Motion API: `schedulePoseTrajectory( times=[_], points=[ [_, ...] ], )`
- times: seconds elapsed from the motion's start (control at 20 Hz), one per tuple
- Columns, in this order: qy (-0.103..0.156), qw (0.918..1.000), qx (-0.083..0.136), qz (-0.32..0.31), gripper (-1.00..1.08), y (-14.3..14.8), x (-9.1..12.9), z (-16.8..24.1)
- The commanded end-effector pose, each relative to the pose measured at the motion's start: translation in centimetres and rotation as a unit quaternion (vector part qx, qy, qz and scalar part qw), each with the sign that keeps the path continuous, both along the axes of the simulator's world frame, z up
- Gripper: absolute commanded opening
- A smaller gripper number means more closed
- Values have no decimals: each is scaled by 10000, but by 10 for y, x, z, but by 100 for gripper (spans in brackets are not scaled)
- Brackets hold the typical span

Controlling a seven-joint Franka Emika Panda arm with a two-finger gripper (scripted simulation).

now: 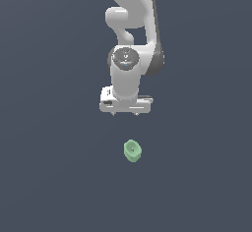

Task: Pick up the object and move it to a goal position.

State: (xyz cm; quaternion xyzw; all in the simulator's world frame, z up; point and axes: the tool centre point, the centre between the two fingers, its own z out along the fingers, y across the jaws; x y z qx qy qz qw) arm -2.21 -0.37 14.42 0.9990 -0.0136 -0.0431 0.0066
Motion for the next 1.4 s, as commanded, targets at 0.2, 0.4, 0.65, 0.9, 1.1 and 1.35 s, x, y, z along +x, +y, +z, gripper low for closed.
schedulePoseTrajectory(
  times=[0.2, 0.4, 0.65, 0.9, 1.1, 1.35],
  points=[
    [62, 10000, -26, 52, 100, 0, -3, -2],
    [179, 9997, -75, 139, 100, 1, -10, -7],
    [179, 9997, -75, 154, 100, 1, -9, -7],
    [159, 9993, -64, 328, 100, 2, -2, -8],
    [121, 9981, -43, 600, 100, 5, 9, -10],
    [50, 9939, -4, 1102, 100, 10, 30, -14]
  ],
)
